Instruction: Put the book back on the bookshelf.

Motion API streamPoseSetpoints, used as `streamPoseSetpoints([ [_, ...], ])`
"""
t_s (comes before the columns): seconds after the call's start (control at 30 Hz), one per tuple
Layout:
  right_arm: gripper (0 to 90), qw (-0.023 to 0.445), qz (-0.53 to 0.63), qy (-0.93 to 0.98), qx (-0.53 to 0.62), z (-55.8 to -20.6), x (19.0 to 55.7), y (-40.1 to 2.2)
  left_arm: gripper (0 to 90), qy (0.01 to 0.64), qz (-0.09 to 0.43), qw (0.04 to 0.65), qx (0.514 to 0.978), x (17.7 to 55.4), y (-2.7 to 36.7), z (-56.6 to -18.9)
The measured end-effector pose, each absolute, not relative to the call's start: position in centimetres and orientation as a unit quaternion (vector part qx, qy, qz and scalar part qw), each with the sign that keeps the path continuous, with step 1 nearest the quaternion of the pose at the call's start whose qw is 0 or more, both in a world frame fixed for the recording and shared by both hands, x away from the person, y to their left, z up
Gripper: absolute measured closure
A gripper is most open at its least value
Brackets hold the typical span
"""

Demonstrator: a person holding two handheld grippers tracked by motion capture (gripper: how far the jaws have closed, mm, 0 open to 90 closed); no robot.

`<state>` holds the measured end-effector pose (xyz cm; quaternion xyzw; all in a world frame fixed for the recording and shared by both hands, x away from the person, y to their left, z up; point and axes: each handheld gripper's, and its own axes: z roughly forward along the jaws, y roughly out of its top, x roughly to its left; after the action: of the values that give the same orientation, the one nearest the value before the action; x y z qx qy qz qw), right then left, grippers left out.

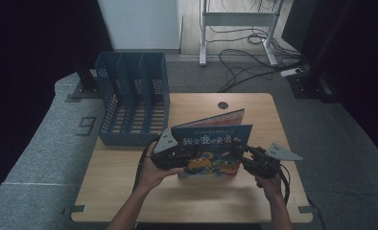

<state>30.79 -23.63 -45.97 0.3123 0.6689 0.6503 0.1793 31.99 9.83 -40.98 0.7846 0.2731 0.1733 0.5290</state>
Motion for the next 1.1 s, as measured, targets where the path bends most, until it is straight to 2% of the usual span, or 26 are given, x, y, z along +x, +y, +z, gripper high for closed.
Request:
streamPoseSetpoints([
  [0.27, 53.8, 0.181, 0.648, 0.670, 0.315, -46.0, 30.8, -23.6, 39.3, 0.262, 0.173, 0.534, 0.785, 31.8, 9.7, -40.9],
  [0.43, 52.3, 0.186, 0.646, 0.670, 0.316, -46.0, 30.8, -23.5, 47.0, 0.258, 0.152, 0.547, 0.782, 31.6, 10.1, -40.9],
  [0.63, 46.5, 0.207, 0.637, 0.668, 0.325, -45.9, 30.7, -23.3, 57.0, 0.243, 0.150, 0.553, 0.783, 30.9, 10.2, -41.0],
  [0.9, 45.5, 0.217, 0.633, 0.667, 0.328, -45.9, 30.6, -23.1, 56.1, 0.239, 0.166, 0.567, 0.770, 30.7, 10.1, -40.5],
  [1.1, 45.2, 0.216, 0.632, 0.668, 0.329, -45.9, 30.6, -23.2, 56.4, 0.233, 0.159, 0.575, 0.768, 30.8, 9.8, -39.8],
])
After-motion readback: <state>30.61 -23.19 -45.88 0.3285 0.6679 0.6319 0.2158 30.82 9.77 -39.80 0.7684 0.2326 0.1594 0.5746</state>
